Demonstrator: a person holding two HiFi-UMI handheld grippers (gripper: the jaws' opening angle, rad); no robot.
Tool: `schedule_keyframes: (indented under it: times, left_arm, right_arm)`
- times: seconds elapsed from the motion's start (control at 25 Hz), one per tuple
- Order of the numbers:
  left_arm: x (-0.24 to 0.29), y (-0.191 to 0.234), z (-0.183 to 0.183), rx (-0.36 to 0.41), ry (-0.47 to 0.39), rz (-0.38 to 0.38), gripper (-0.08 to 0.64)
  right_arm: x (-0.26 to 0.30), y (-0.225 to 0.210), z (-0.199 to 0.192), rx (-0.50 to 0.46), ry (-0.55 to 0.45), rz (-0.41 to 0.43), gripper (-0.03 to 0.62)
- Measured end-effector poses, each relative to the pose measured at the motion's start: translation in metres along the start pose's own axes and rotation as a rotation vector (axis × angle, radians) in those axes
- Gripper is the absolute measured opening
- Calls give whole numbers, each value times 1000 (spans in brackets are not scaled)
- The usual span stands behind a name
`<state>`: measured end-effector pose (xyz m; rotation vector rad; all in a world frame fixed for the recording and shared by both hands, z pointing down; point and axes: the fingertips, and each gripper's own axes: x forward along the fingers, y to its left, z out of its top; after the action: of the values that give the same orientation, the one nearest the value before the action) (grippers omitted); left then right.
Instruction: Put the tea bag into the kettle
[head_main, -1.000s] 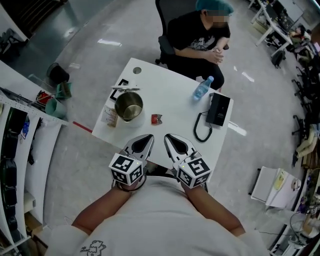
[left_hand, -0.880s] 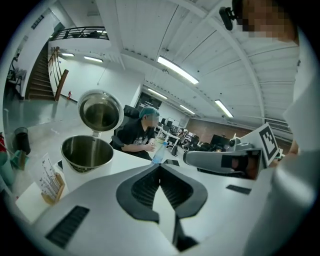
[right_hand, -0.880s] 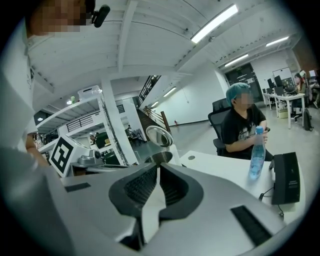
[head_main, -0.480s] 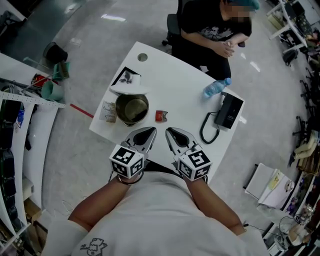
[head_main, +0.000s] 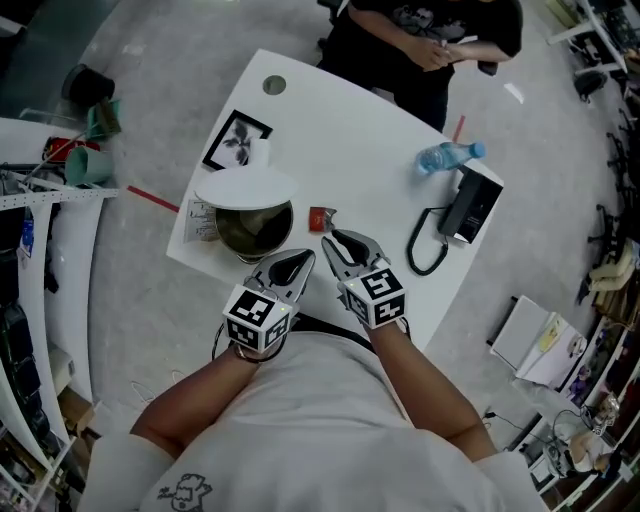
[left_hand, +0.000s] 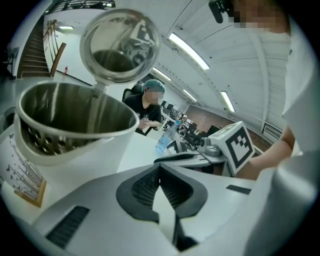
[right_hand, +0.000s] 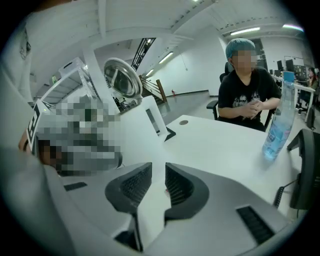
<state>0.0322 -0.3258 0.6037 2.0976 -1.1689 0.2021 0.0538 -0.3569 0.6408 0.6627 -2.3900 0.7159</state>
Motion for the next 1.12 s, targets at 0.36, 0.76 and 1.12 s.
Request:
schedule_keyframes:
  times: [0.36,0.76,1.12]
  left_arm:
    - [24,13,-28,-39,80,-12,9]
    - [34,21,-56,-78,143,-21,9]
    - [37,27,-70,-135,179,-27,8]
  right_arm:
    - [38,-29,-31,43,106,-30,132]
    - [65,-49,-54,64,180,-75,184]
    - [84,-52,-68,48,240,-102,196]
